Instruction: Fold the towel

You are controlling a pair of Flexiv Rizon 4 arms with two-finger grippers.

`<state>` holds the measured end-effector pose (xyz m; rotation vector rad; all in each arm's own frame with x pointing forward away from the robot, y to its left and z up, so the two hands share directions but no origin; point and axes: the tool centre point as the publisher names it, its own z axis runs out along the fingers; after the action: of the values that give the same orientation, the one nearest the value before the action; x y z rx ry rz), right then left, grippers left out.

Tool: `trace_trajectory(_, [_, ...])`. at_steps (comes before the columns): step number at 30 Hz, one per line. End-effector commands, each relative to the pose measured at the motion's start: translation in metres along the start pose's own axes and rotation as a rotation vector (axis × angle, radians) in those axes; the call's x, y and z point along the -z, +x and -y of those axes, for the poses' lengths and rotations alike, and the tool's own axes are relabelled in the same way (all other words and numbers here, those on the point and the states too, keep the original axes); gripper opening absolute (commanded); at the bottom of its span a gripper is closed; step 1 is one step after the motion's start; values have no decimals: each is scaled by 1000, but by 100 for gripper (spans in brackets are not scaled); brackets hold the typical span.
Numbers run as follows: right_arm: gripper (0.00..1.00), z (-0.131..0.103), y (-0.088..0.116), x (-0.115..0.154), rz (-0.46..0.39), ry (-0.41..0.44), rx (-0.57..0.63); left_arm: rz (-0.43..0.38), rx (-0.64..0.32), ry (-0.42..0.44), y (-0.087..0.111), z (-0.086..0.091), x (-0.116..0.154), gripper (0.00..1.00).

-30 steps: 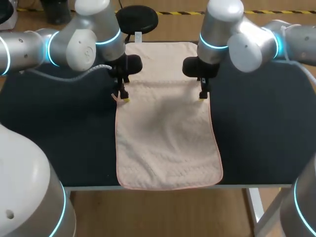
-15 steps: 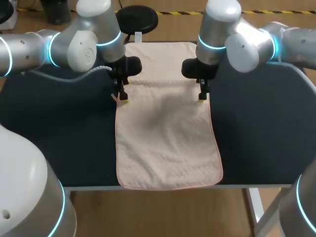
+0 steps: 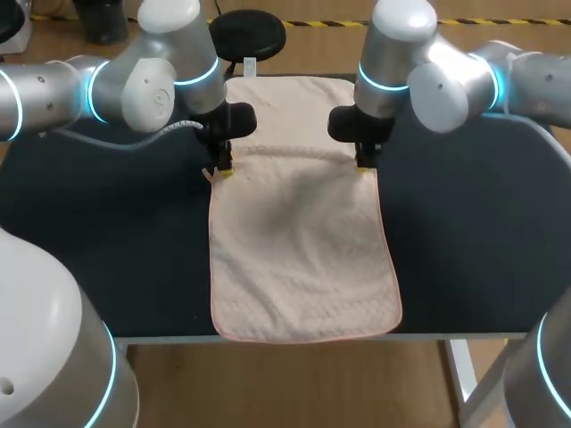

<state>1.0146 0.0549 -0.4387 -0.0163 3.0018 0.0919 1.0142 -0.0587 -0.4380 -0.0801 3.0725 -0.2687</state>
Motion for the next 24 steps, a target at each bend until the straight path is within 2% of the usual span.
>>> trace_trajectory(1, [0,4,4,4,2,-6,0,0,3,4,-1,-1,-2,0])
trace_trajectory(9, [0,13,2,20,26,-9,-12,25,25,25,-2,0,15,0])
trace_trajectory(14, [0,13,-6,36,58,-31,-9,68,54,61,-5,3,38,0])
trace_trajectory(18, [0,8,-19,58,93,-36,16,110,76,89,-10,6,62,0])
trace_trajectory(24, [0,2,-39,109,155,-43,65,253,105,123,-28,10,124,0])
